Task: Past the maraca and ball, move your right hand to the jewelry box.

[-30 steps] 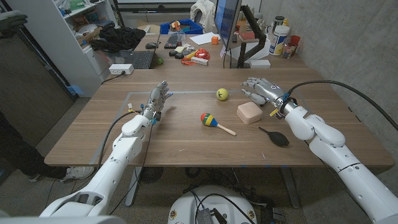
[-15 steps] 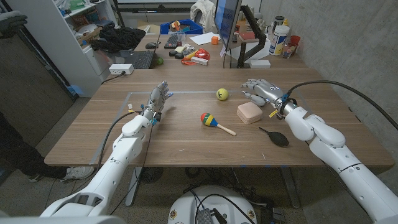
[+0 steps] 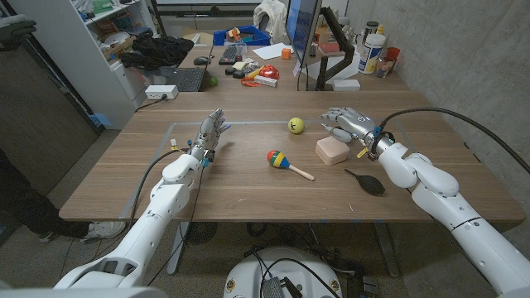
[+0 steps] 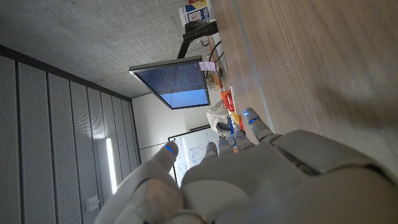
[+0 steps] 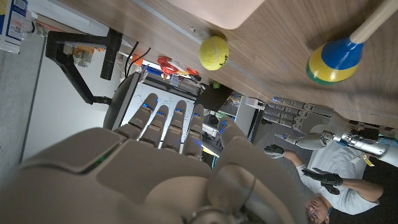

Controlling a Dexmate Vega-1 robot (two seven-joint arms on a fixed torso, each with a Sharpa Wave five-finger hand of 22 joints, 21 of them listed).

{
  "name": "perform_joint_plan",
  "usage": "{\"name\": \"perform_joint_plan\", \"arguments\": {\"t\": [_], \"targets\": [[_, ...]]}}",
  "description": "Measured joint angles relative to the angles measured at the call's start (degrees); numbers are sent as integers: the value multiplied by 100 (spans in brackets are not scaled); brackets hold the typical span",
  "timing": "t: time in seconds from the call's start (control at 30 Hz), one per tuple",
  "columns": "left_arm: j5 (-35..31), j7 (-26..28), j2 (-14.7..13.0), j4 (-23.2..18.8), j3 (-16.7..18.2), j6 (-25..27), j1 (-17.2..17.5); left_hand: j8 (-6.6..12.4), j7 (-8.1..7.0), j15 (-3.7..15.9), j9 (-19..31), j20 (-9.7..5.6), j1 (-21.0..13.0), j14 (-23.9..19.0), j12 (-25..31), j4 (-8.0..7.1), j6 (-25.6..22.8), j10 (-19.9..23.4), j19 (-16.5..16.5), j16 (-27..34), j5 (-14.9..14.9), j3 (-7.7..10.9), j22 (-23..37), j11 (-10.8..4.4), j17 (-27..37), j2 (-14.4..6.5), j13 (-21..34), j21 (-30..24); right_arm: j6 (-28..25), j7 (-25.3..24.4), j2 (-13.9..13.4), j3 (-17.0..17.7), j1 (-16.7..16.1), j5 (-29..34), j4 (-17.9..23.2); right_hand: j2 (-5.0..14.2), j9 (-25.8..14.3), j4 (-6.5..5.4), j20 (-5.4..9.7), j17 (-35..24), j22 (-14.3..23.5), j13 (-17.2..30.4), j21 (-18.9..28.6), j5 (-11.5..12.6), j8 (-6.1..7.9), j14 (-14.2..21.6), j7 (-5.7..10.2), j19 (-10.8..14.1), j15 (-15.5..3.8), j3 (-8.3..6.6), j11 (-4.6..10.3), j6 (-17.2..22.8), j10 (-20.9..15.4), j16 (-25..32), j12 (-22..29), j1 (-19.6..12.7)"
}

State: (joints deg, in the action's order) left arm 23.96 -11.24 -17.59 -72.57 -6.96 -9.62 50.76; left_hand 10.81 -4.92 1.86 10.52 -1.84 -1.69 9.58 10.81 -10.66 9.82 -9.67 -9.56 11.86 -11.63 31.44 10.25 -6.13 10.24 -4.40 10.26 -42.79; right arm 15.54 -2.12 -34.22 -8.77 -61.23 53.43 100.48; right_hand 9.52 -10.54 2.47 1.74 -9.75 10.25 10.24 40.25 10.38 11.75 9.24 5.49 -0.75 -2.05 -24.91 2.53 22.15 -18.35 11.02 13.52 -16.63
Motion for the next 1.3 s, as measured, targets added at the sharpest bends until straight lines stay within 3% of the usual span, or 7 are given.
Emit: {"name": "perform_joint_plan", "arguments": {"t": [1.3], "targets": [[-60, 116, 4, -168, -45, 72, 94, 0, 0, 0, 0, 0, 0, 0, 0, 0, 0, 0, 0, 0, 0, 0, 0, 0, 0, 0, 0, 44, -62, 80, -196, -116, -51, 256, 69, 44, 1, 62, 11, 1, 0, 0, -22, 0, -39, 60, 28, 51, -20, -32, 43, 42, -81, 1, 0, -108]]}}
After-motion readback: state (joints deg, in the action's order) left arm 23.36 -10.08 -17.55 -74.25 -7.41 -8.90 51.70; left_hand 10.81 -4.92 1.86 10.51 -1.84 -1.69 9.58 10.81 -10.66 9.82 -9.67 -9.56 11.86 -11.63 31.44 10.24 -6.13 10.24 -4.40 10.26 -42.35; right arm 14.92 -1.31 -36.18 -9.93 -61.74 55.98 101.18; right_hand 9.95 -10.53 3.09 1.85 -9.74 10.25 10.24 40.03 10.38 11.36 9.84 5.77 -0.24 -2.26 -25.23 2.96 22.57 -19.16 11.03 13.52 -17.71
